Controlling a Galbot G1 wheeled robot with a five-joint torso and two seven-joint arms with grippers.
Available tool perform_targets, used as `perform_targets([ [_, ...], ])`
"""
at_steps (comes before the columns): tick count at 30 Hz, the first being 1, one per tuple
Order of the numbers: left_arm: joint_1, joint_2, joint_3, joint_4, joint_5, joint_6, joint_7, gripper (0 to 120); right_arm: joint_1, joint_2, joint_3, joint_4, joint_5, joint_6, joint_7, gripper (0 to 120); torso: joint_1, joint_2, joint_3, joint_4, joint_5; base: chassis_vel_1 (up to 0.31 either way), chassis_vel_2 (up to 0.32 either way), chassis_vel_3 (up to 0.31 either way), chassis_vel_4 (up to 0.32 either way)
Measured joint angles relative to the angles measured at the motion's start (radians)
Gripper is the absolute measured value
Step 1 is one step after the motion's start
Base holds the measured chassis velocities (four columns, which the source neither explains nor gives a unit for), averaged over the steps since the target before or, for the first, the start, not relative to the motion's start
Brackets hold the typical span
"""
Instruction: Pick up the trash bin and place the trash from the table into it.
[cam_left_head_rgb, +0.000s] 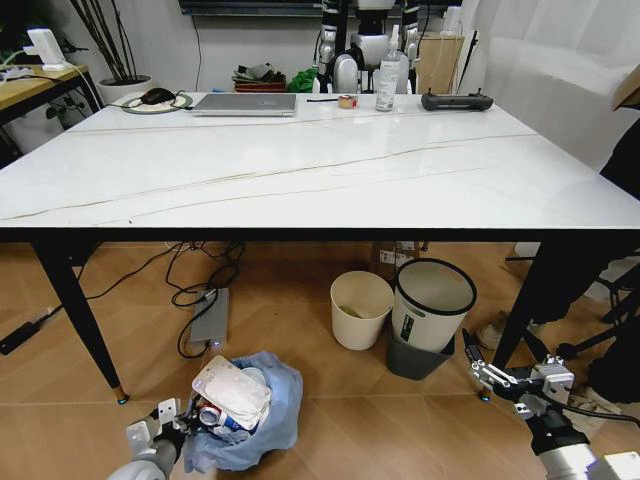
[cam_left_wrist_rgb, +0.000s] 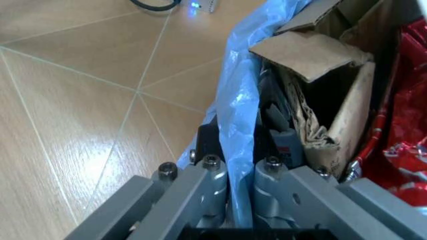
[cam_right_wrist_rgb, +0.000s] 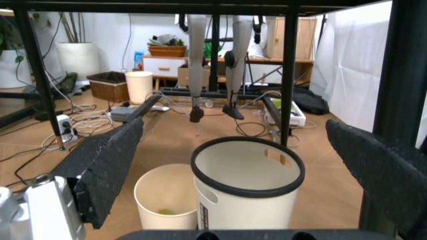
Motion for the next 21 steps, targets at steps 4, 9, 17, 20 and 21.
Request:
perform_targets([
  [4,-0.005,0.000,0.002,0.005,0.000,0.000,0.000,0,0.000,0.000,0.000,0.000,0.000,0.000,0.000,100,0.000,0.001,0.000,-0.0001,0.0000,0.000,0.000,0.000,0.000],
  [9,-0.013,0.001,0.007,0.009,0.000,0.000,0.000,0,0.000,0.000,0.000,0.000,0.000,0.000,0.000,100,0.000,0.001,0.001,0.0000,0.0000,0.000,0.000,0.000,0.000],
  [17,-0.023,0.000,0.015,0.020,0.000,0.000,-0.001,0,0.000,0.000,0.000,0.000,0.000,0.000,0.000,100,0.001,0.002,0.001,-0.0001,0.0000,0.000,0.000,0.000,0.000],
  [20,-0.024,0.000,0.016,0.023,0.000,0.000,-0.001,0,0.000,0.000,0.000,0.000,0.000,0.000,0.000,100,0.001,0.002,0.001,-0.0001,0.0000,0.000,0.000,0.000,0.000],
  [21,-0.025,0.000,0.017,0.024,0.000,0.000,-0.001,0,0.000,0.000,0.000,0.000,0.000,0.000,0.000,100,0.001,0.002,0.001,0.0000,0.0000,0.000,0.000,0.000,0.000],
])
